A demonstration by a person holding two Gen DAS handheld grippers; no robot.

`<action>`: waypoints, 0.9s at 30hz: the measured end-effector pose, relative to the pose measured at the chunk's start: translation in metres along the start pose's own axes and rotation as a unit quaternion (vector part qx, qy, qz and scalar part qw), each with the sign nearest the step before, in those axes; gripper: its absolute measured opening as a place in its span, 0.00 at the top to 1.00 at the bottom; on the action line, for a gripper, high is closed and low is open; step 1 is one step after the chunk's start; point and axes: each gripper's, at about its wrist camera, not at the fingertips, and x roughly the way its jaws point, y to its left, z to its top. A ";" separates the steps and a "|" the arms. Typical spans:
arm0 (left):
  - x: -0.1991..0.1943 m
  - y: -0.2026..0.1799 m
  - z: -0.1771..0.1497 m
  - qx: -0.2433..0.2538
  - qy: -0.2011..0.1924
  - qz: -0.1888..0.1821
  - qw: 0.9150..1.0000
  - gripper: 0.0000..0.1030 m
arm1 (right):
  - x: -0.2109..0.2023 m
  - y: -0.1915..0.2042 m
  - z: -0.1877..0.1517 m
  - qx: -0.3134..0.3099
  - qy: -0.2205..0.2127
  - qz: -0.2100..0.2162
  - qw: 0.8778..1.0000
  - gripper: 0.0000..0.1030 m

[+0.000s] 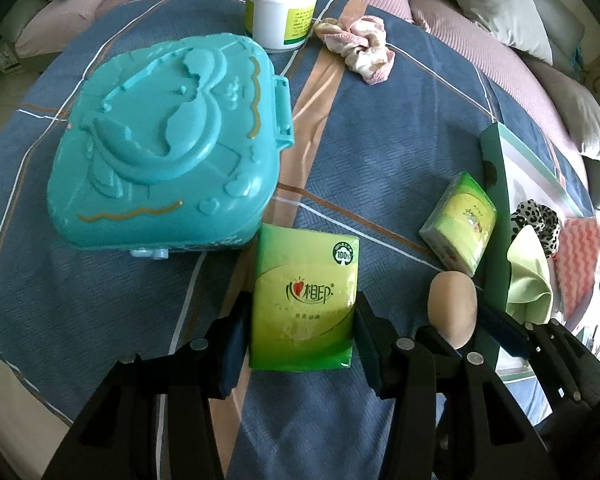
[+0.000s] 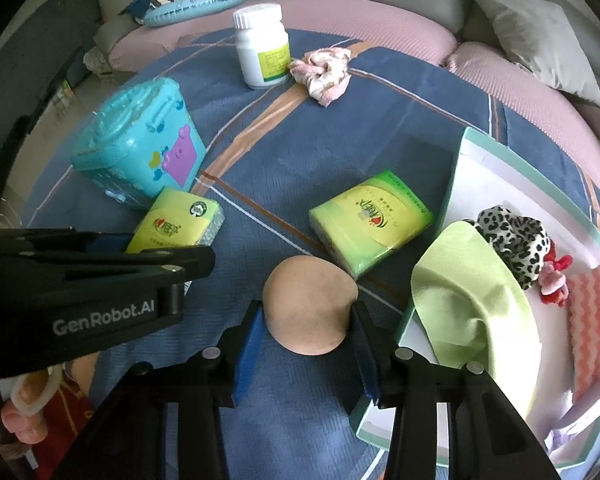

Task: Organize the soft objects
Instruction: 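Lift the green tissue pack and beige sponge and carry both over the white tray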

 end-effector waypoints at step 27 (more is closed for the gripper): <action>-0.091 -0.044 -0.003 0.044 -0.075 -0.037 0.996 0.51 | -0.116 -0.030 -0.004 0.051 -0.139 -0.012 0.989 0.56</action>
